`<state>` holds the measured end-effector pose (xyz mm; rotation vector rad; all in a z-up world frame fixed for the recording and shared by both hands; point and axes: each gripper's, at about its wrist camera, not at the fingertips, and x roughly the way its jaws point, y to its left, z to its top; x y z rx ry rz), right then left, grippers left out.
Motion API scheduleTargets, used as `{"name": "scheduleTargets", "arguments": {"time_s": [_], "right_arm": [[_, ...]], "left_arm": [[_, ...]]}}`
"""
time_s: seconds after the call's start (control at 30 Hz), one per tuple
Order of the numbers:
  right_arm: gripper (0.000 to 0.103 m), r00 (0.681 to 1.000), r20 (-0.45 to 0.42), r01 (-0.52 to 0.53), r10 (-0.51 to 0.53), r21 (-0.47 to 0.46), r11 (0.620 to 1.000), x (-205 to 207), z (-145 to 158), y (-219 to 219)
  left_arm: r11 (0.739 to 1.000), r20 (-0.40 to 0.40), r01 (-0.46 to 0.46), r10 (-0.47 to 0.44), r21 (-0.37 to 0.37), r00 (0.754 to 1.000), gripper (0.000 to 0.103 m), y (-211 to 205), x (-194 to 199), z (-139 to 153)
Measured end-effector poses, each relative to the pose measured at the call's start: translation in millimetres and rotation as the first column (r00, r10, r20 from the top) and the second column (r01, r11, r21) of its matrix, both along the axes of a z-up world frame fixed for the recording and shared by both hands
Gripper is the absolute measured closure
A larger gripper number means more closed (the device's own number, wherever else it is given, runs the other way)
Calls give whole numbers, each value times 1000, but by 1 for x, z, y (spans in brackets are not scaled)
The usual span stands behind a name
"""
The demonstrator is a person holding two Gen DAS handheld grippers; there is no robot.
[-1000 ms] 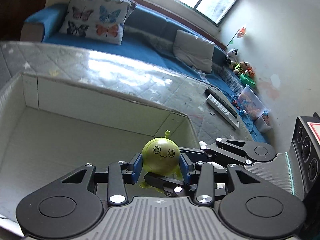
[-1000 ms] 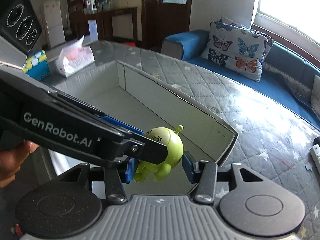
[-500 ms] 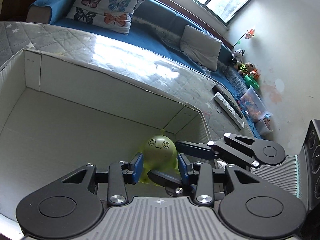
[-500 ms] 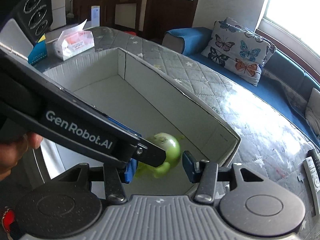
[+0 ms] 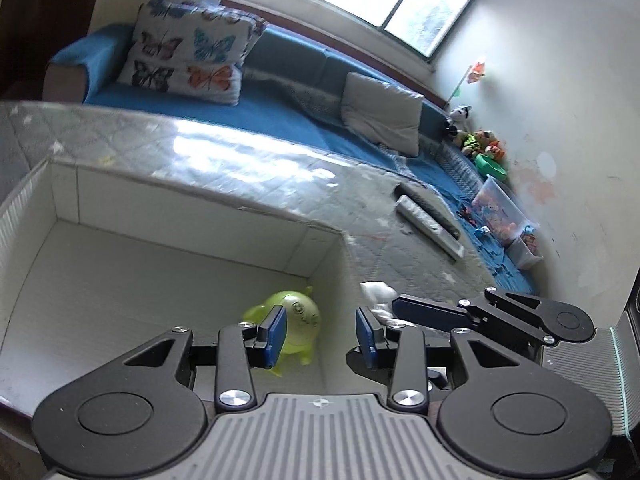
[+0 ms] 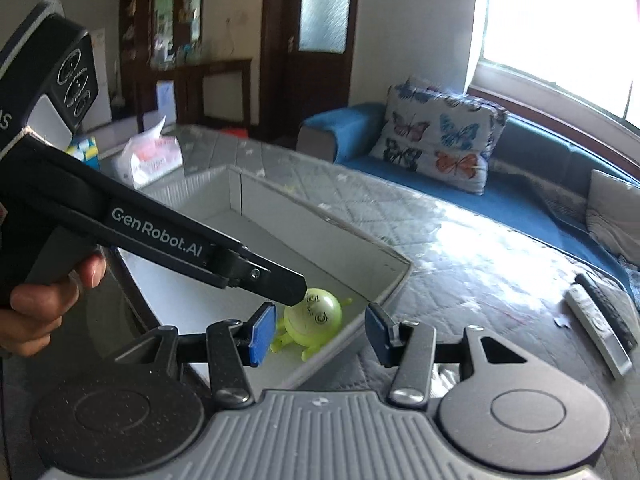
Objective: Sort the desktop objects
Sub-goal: 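Grasp the white plush rabbit with the left gripper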
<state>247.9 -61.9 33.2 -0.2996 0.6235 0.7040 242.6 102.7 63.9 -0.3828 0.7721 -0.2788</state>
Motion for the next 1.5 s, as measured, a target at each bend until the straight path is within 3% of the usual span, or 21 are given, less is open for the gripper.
{"name": "scheduleTargets", "arguments": {"time_s": [0.3, 0.5, 1.27, 1.5], "right_arm": [[53, 992, 9, 128, -129, 23, 991, -25, -8, -55], [53, 975, -58, 218, -215, 53, 975, -24, -28, -88], [54, 940, -221, 296, -260, 153, 943, -6, -63, -119], [62, 941, -240, 284, -238, 182, 941, -8, -65, -127]], "left_arm": [[996, 47, 92, -92, -19, 995, 63, -55, -17, 18], [992, -24, 122, -122, -16, 992, 63, -93, -5, 4], [999, -164, -33, 39, 36, 986, 63, -129, 38, -40], [997, -179, -57, 64, 48, 982, 63, -133, 45, -47]]}}
